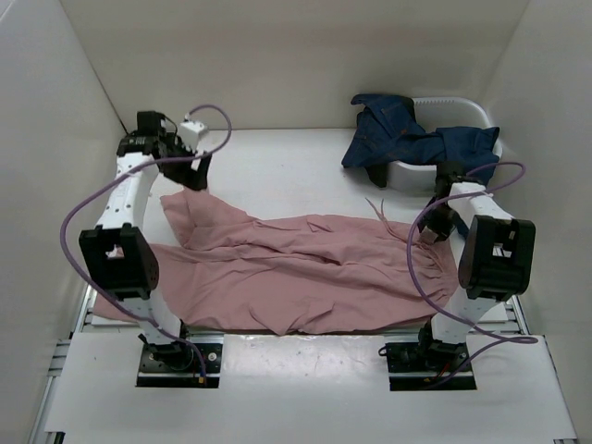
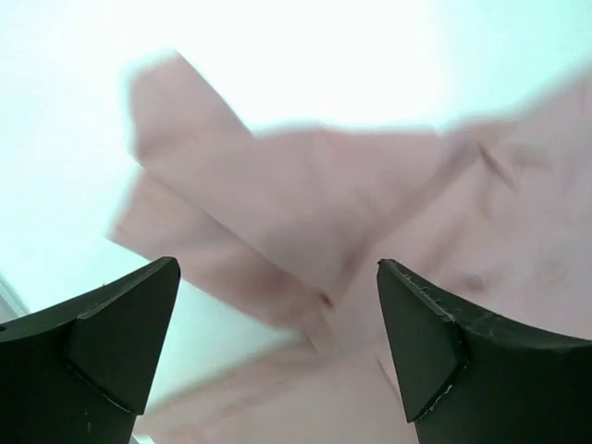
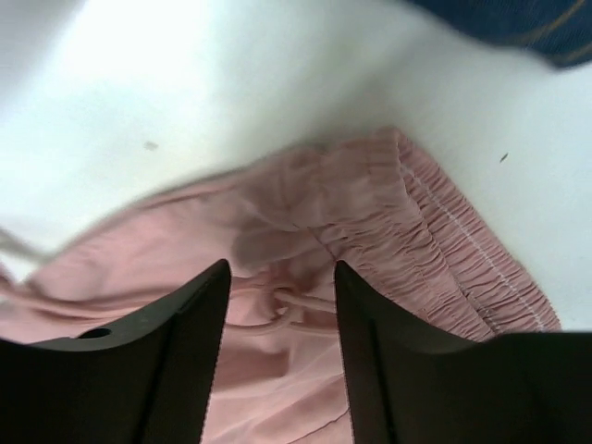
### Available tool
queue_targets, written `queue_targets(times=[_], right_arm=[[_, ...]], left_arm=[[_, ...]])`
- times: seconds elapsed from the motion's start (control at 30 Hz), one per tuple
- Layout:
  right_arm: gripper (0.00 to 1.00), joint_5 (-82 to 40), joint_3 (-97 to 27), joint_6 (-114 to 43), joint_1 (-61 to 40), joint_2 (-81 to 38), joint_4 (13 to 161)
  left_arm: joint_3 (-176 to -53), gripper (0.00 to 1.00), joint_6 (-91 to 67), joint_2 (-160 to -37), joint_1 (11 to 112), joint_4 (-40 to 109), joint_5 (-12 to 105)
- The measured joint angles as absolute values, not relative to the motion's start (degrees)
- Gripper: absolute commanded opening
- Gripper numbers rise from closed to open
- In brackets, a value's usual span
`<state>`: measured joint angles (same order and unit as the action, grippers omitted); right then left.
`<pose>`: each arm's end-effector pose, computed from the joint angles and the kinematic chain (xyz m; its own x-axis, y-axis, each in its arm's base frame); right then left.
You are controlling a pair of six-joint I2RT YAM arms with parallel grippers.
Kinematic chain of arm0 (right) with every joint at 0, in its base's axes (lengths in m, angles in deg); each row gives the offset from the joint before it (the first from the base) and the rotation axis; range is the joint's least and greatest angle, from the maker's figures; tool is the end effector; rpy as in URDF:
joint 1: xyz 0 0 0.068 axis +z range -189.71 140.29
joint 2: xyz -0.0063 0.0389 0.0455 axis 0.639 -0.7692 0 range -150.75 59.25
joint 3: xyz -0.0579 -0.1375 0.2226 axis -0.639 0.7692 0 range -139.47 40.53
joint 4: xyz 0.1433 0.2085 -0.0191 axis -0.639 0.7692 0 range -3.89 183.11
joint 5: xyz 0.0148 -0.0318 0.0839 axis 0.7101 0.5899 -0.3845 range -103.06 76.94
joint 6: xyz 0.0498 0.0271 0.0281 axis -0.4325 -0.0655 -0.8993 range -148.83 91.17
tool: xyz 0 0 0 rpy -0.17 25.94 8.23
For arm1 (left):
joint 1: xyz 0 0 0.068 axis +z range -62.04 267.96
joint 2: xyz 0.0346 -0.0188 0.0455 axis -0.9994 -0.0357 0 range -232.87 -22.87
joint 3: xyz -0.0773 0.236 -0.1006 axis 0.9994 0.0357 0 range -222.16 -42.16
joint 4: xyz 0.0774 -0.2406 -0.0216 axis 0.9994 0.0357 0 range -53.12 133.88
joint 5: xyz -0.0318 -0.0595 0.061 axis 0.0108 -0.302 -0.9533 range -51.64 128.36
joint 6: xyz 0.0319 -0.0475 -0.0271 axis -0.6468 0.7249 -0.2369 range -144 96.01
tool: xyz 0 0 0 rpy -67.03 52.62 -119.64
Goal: Fold and stack the trousers
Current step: Flatten the trousers out
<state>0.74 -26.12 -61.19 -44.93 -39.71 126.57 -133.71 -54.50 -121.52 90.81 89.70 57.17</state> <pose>0.3260 -0.0413 0.1778 -0.7186 0.5875 -0.3721 0.6431 0.7650 -0.0338 0.3618 0.0023 0.2958 -0.6866 0.4468 -0.5735 0.5372 0.8434 0.0140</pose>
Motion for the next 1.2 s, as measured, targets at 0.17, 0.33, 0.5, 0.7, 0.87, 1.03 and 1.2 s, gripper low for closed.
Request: queue_targets(times=[0.17,0.33,0.5,0.7,0.87,1.03,1.2], right_arm=[[0.62,0.7,-32.13,-59.7,-44.93,-40.02,126.92],[0.68,0.31,-37.51,-59.18,-44.93,-44.3,127.58],[0.72,-0.09,-37.22,-58.78,-44.77,-47.01,128.76],[0.73,0.57,-35.54,-58.59,-44.56,-50.07,128.78],[0.69,0.74,-35.65,-58.63,-44.56,-51.62,129.07],[0.06,0.29,-36.59,-58.43,-44.42,-52.71,129.52],[0.0,0.33,-36.85,-59.11,-44.36,-52.85,129.83]], left_arm=[[-150.21,1.0,-48.33,-136.12,91.14,88.04,55.59],[-158.69,1.0,-43.44,-151.77,91.09,89.22,49.63],[-158.01,1.0,-42.1,-156.01,91.14,92.32,46.0],[-159.76,0.14,-43.02,-156.89,90.83,92.21,44.55],[-158.89,0.14,-44.73,-156.91,90.72,92.23,42.87],[-157.97,0.14,-45.56,-156.27,92.12,92.78,41.3],[-159.52,0.14,-45.51,-152.4,98.13,93.32,40.88]])
